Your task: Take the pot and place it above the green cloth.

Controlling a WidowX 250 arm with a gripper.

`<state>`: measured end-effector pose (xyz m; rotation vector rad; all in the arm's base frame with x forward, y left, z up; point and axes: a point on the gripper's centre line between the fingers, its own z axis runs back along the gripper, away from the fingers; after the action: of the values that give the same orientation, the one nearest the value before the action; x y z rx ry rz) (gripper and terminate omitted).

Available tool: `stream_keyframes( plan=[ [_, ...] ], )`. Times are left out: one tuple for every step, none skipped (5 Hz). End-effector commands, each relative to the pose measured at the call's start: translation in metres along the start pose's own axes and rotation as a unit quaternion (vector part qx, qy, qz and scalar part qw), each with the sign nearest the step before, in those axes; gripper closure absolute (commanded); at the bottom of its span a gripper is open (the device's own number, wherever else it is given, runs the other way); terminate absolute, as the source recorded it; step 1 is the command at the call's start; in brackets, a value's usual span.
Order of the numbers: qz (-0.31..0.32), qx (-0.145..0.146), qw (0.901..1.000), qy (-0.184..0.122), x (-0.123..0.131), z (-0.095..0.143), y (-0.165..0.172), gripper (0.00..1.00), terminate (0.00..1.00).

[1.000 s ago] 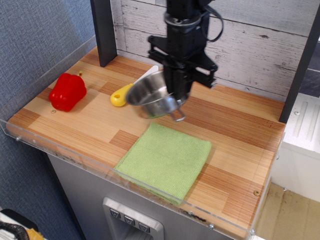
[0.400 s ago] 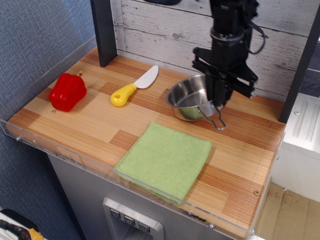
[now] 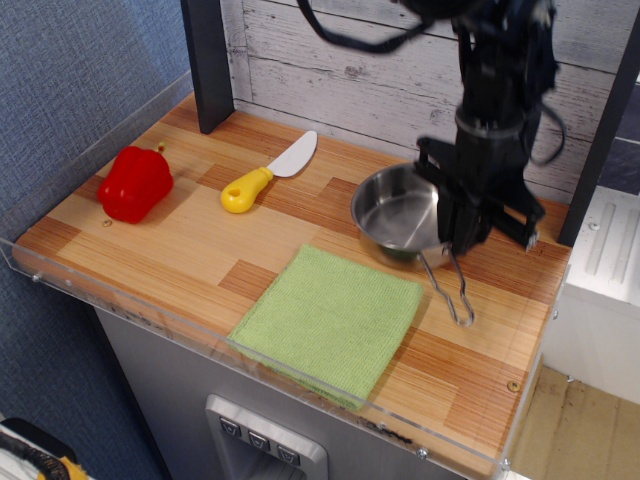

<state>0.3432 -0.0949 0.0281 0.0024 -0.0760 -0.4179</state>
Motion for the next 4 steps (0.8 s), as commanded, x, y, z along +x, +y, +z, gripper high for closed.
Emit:
stream_keyframes(
  plan=[
    [-0.004,0.01,0.9999,0.005,-0.016,-0.019,-0.006,1.0,0.0],
    [0.003,0.0,1.0,0.005,-0.019,-0.019,0.001,0.0,0.0],
    [0.006,-0.019,0.9995,-0.026,-0.019,0.01,0.01,0.0,0.0],
    [0.017,-0.015,0.9974,-0.069,-0.019,0.056,0.024,0.0,0.0]
  ],
)
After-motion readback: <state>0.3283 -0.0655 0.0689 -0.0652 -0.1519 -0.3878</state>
